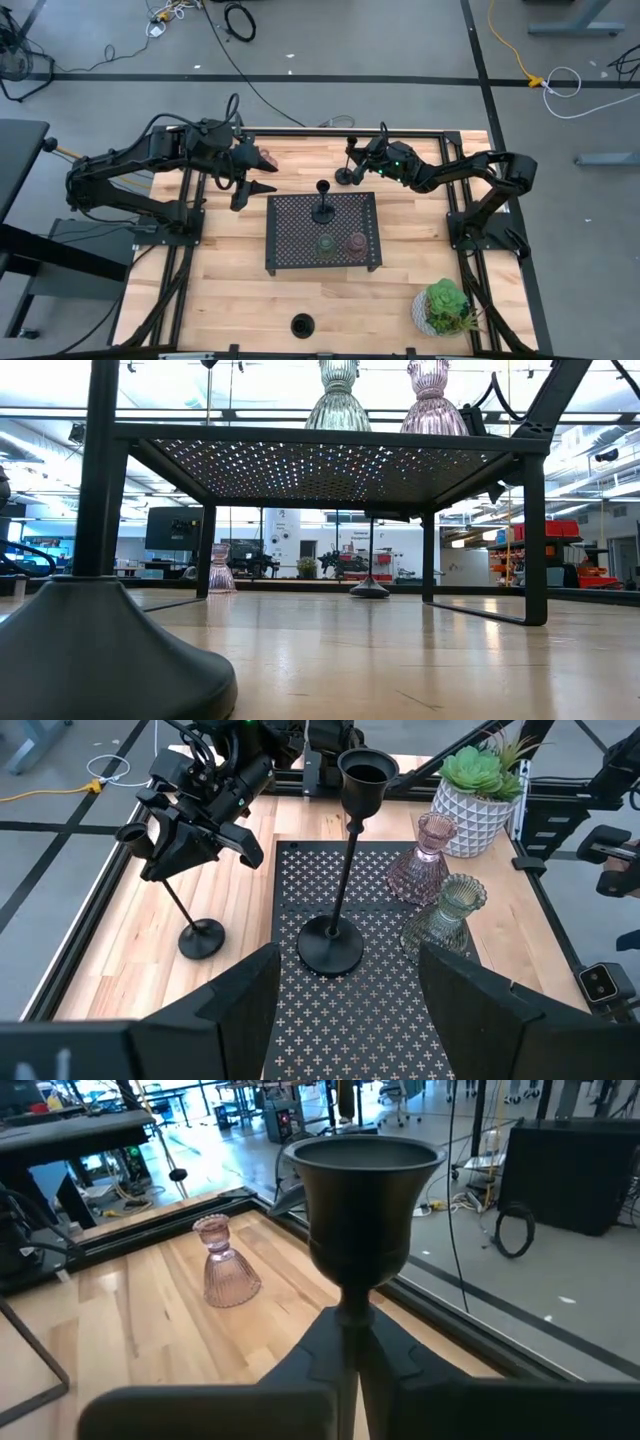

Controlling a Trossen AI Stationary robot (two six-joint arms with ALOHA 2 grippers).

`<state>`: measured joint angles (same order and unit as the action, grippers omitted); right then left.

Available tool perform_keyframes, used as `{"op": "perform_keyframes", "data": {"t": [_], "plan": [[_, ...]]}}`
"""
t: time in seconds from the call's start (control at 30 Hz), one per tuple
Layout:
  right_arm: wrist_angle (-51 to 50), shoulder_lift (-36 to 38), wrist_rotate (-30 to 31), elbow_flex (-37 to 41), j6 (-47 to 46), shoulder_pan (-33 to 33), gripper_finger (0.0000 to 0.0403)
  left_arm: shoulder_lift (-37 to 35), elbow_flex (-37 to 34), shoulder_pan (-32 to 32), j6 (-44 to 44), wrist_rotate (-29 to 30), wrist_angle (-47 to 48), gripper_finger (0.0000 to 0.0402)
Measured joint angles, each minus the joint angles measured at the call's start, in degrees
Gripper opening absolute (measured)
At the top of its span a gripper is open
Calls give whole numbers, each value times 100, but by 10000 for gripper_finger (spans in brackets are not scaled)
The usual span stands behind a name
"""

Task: Pick & Place candle stick holders
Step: Align the top black candle holder on the shelf with the black candle holder

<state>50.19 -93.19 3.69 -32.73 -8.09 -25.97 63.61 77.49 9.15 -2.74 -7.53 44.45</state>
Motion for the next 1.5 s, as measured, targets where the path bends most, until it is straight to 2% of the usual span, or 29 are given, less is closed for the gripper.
{"op": "perform_keyframes", "data": {"t": [0.73,1.07,1.5], "plan": [[-76,154,-143,4,-62,6,1,0,0,0,9,0,7,241],[-575,780,-333,4,-17,17,1,2,0,0,7,0,48,241],[-1677,2138,-316,4,162,338,1,2,0,0,4,0,44,241]]}}
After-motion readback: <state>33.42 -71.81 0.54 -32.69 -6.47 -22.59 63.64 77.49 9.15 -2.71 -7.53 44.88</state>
